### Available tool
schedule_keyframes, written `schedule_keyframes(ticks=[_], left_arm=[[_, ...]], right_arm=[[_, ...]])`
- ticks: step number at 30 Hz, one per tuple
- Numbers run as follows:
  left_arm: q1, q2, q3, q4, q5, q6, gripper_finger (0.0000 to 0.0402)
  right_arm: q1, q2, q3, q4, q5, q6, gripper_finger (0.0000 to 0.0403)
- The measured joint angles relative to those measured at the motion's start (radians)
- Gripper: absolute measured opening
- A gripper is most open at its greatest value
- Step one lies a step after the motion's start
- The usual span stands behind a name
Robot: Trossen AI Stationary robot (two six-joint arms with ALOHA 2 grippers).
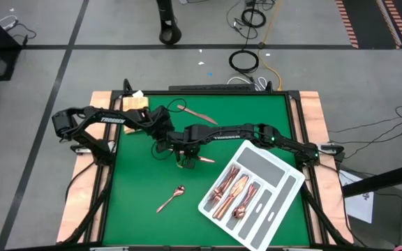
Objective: Sort silverware
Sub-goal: Put the bronze knife into the silverware tray
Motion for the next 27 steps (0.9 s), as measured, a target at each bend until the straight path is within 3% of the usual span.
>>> schedule_keyframes(ticks=[9,17,27], left_arm=[[0.003,-0.068,-0.004,-0.062,0.147,0.031,0.0038],[-0.012,-0.117,-0.004,-0.089,0.158,0.083,0.0022],[-0.07,-0.056,-0.003,-0.029,0.13,0.082,0.0022]], right_arm=[[-0.006,-0.001,0.001,-0.014,0.011,0.02,0.0061],[-0.008,-0.002,0.001,-0.007,0.013,0.016,0.008],[-0.01,-0.003,0.002,0.005,0.038,-0.001,0.0078]])
